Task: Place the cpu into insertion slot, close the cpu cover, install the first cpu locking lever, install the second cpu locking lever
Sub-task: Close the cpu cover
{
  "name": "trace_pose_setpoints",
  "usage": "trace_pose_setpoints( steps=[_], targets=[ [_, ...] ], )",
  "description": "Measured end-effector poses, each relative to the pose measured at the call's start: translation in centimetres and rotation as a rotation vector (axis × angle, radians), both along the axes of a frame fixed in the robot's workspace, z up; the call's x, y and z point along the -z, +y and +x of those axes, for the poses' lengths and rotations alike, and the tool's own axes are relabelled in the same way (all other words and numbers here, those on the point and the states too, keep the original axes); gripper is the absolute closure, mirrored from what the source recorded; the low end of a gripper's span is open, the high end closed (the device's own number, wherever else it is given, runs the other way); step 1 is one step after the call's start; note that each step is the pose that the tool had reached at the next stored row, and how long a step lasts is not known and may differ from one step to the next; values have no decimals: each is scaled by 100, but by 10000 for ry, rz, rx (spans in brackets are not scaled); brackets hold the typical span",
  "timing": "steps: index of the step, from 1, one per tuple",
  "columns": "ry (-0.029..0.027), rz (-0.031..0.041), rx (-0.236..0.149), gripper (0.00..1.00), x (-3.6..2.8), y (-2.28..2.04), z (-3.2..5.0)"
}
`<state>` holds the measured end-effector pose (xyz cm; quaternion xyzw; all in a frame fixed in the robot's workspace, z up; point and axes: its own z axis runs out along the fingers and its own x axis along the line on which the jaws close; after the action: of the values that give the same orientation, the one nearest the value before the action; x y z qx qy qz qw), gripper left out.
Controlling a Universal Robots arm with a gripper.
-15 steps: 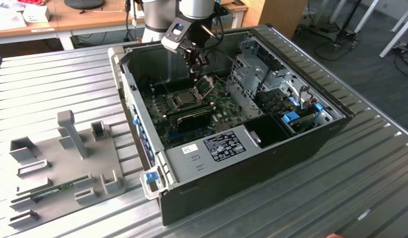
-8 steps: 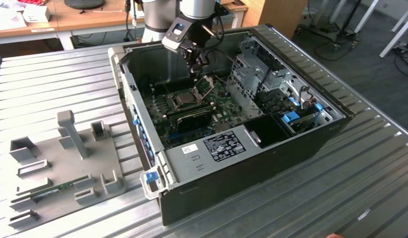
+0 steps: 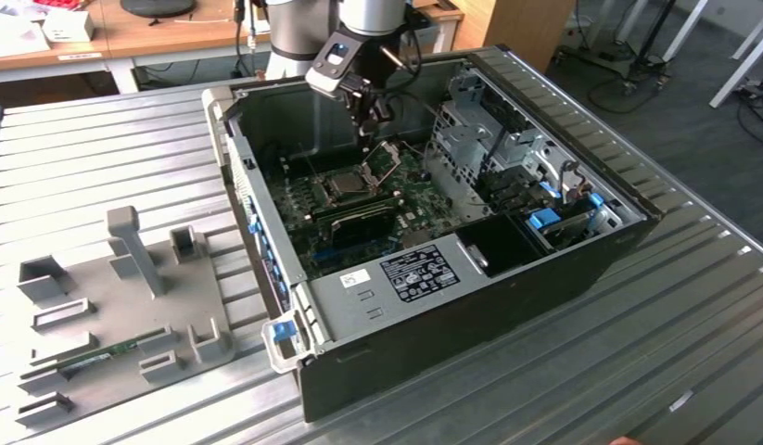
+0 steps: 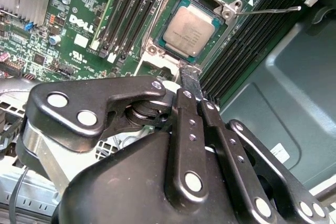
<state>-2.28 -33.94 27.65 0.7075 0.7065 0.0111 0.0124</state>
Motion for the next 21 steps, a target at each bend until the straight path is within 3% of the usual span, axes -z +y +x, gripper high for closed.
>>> trace_pose_setpoints(
  steps=[21],
  targets=[
    [1, -1, 0, 90, 0, 0, 37]
  ],
)
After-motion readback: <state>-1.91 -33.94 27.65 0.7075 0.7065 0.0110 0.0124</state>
